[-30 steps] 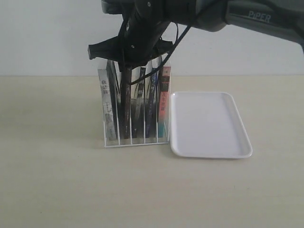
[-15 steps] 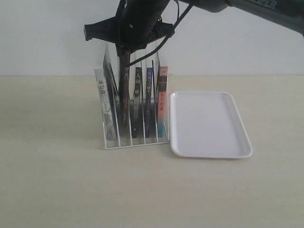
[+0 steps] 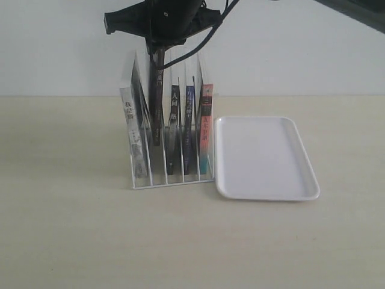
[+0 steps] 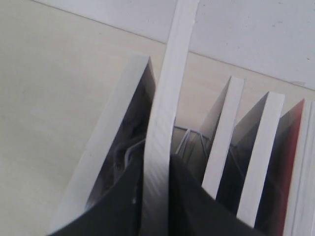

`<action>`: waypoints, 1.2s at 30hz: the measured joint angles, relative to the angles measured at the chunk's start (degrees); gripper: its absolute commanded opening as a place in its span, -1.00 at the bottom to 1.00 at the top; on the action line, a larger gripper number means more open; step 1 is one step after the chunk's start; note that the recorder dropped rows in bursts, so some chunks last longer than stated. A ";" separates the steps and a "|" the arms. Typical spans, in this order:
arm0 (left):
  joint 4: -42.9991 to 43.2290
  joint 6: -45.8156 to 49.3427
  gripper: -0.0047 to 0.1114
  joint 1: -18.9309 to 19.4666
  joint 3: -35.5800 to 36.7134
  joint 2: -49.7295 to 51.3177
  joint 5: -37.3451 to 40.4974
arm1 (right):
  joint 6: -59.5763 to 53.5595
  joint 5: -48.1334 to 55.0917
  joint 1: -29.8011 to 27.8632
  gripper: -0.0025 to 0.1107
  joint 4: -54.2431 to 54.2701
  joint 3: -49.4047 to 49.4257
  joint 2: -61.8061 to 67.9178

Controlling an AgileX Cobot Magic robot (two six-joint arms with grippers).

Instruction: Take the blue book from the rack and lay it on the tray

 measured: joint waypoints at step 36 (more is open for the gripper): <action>0.00 0.00 -0.84 0.00 0.00 0.00 0.00 | 0.40 3.57 0.12 -0.64 -0.14 -0.23 4.80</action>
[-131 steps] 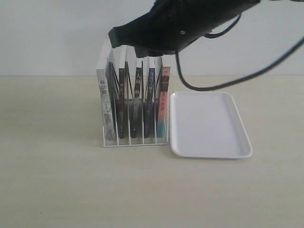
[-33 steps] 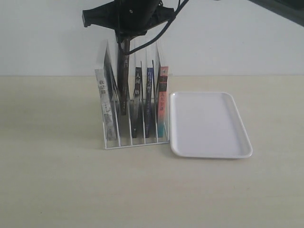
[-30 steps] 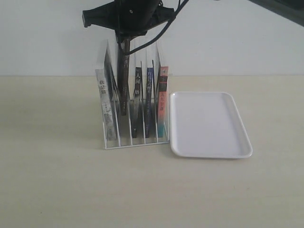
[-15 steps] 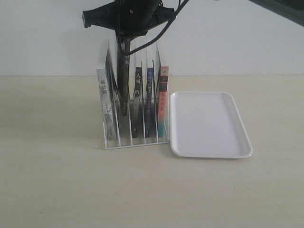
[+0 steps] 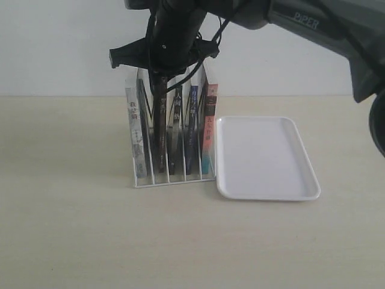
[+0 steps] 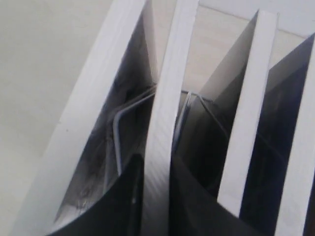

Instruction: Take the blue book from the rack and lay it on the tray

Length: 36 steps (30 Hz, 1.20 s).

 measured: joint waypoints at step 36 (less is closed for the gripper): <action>0.00 0.00 -0.84 0.00 0.00 0.00 0.00 | -5.21 14.08 -0.10 -0.96 -20.70 9.93 -13.68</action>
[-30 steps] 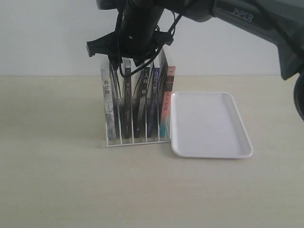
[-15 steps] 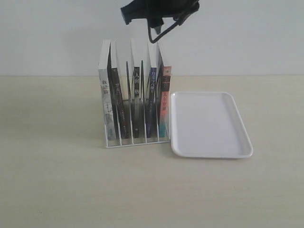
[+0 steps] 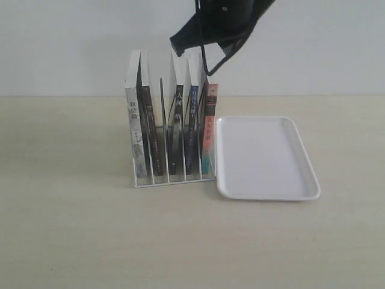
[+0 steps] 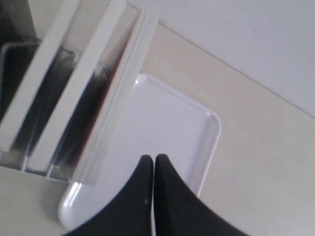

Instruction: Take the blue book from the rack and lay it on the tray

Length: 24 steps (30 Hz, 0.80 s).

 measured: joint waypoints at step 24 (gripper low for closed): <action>0.00 0.00 -0.84 0.00 0.00 0.00 0.00 | 1.84 -35.55 -15.04 -0.96 21.84 35.43 -18.60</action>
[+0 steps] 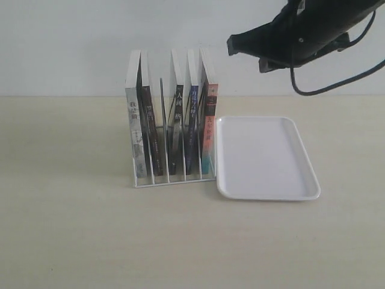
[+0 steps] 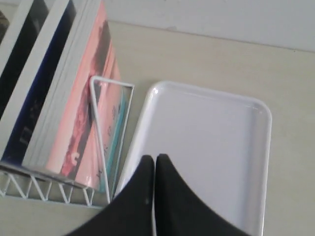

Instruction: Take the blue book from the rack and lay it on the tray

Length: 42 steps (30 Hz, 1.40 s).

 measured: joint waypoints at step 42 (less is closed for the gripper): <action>0.00 0.00 -0.84 0.00 0.00 0.00 0.00 | -5.36 7.27 3.04 -0.19 11.22 -19.99 14.43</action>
